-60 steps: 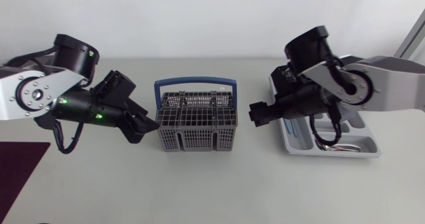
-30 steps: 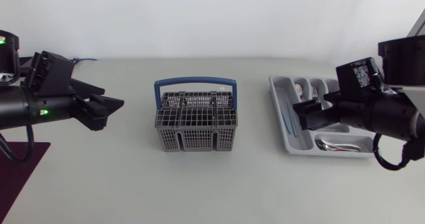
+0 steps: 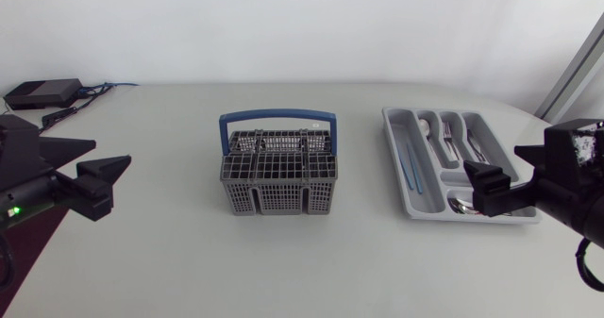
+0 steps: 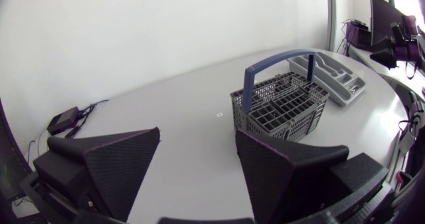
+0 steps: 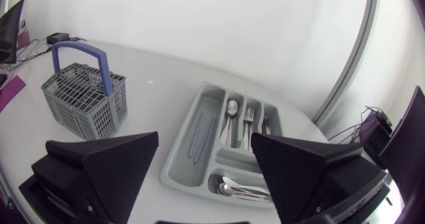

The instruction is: Unload the cutlery basket into the drawer organizer.

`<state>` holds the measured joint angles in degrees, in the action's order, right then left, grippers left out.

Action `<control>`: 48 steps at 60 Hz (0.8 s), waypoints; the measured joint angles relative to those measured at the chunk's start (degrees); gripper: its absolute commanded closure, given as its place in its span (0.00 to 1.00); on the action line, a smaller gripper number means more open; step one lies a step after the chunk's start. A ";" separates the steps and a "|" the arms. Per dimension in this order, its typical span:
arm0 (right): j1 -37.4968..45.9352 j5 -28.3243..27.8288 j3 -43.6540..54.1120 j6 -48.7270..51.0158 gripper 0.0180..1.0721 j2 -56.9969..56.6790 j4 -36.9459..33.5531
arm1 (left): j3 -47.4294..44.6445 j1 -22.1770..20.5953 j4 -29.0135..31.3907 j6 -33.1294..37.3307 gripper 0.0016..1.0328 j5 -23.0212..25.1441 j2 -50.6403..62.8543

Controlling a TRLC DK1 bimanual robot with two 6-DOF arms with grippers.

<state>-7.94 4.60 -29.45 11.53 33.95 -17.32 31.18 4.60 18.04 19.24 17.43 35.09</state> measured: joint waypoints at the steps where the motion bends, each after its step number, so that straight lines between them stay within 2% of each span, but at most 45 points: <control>1: 0.17 0.04 0.24 0.20 0.05 -0.28 0.07 | -0.42 0.28 -0.02 0.09 0.05 0.00 -0.42; 14: 2.08 -0.09 5.14 1.79 0.05 -7.34 2.60 | -7.32 2.78 -2.51 0.63 0.05 -1.57 -9.27; 48: 5.73 -2.91 20.26 -5.27 0.05 -24.44 11.65 | -22.18 -1.70 -12.15 -10.40 0.05 -11.85 -25.81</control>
<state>-2.22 1.69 -9.19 6.26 9.52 -5.67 8.99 2.90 5.89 8.84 5.58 9.28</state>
